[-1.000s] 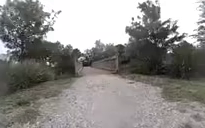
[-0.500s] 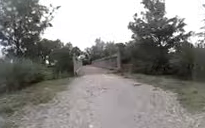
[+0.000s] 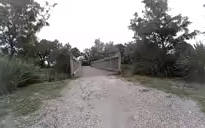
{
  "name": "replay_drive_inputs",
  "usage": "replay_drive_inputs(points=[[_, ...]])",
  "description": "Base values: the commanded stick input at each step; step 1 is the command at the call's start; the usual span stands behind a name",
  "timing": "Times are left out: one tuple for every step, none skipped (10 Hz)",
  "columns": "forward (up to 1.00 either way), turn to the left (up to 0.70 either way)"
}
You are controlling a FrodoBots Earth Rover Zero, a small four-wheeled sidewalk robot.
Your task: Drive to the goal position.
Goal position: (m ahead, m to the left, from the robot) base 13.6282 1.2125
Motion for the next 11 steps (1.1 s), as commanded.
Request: replay_drive_inputs(points=[[0.7,0.0],[0.7,0.0],[0.7,0.0],[0.7,0.0],[0.7,0.0],[0.7,0.0],[0.7,0.0],[0.7,0.0],[0.7,0.0],[0.7,0.0],[0.7,0.0]])
